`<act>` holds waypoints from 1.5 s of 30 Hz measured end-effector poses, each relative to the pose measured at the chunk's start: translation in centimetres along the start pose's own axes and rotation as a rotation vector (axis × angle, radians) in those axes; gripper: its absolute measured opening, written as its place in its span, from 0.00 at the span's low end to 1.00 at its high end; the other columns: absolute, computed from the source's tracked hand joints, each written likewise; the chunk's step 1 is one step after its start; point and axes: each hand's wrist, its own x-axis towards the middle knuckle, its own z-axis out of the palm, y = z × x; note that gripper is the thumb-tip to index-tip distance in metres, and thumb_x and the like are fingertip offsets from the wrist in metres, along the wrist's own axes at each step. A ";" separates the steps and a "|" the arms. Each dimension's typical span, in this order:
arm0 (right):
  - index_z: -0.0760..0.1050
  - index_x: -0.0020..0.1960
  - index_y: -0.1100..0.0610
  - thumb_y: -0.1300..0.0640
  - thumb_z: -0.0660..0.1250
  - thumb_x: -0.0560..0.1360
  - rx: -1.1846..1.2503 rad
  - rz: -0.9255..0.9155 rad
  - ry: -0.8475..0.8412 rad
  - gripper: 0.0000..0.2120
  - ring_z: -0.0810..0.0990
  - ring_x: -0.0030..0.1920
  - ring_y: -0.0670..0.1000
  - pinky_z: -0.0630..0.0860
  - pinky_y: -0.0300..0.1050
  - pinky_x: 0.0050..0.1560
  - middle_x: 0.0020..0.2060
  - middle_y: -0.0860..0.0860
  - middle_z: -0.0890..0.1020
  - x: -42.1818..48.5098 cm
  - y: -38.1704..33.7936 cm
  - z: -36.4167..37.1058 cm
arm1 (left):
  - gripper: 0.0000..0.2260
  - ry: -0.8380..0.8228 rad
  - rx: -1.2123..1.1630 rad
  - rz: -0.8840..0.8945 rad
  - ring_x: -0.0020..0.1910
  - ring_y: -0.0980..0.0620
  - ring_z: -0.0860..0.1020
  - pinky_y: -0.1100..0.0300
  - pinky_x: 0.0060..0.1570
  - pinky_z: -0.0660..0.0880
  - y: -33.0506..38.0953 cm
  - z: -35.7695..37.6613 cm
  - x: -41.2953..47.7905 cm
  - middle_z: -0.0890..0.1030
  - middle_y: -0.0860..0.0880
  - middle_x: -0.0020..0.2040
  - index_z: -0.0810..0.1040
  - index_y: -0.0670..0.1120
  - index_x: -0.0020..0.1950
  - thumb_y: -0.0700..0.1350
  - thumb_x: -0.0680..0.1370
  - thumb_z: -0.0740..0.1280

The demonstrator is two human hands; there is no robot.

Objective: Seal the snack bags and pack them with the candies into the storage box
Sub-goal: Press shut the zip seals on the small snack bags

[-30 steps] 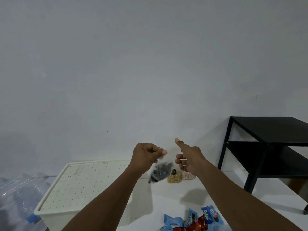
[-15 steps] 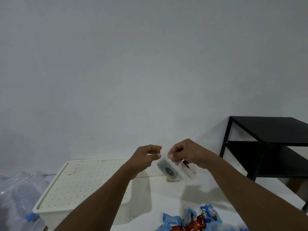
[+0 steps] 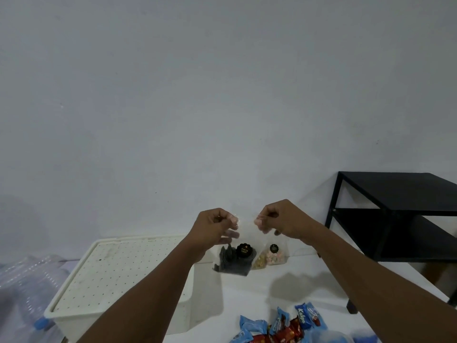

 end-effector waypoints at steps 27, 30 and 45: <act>0.75 0.40 0.50 0.71 0.60 0.73 0.193 0.080 0.329 0.16 0.83 0.35 0.53 0.75 0.45 0.33 0.34 0.52 0.83 2.8 8.0 4.6 | 0.04 0.332 0.461 0.152 0.34 0.57 0.84 0.61 0.40 0.79 -7.0 0.9 3.3 0.84 0.53 0.38 0.80 0.51 0.43 0.43 0.76 0.72; 0.76 0.38 0.52 0.73 0.61 0.72 0.202 0.136 0.277 0.17 0.82 0.35 0.51 0.75 0.45 0.33 0.34 0.55 0.82 3.7 10.5 5.6 | 0.05 0.300 0.535 0.104 0.36 0.59 0.84 0.63 0.42 0.80 -9.4 0.8 4.2 0.84 0.55 0.39 0.82 0.53 0.42 0.44 0.76 0.73; 0.74 0.38 0.51 0.75 0.62 0.70 0.195 0.319 0.111 0.18 0.76 0.40 0.54 0.71 0.41 0.39 0.37 0.58 0.78 12.9 23.7 10.9 | 0.06 0.187 0.674 -0.158 0.40 0.61 0.80 0.77 0.39 0.68 -19.8 1.0 12.9 0.83 0.54 0.46 0.83 0.49 0.53 0.45 0.77 0.70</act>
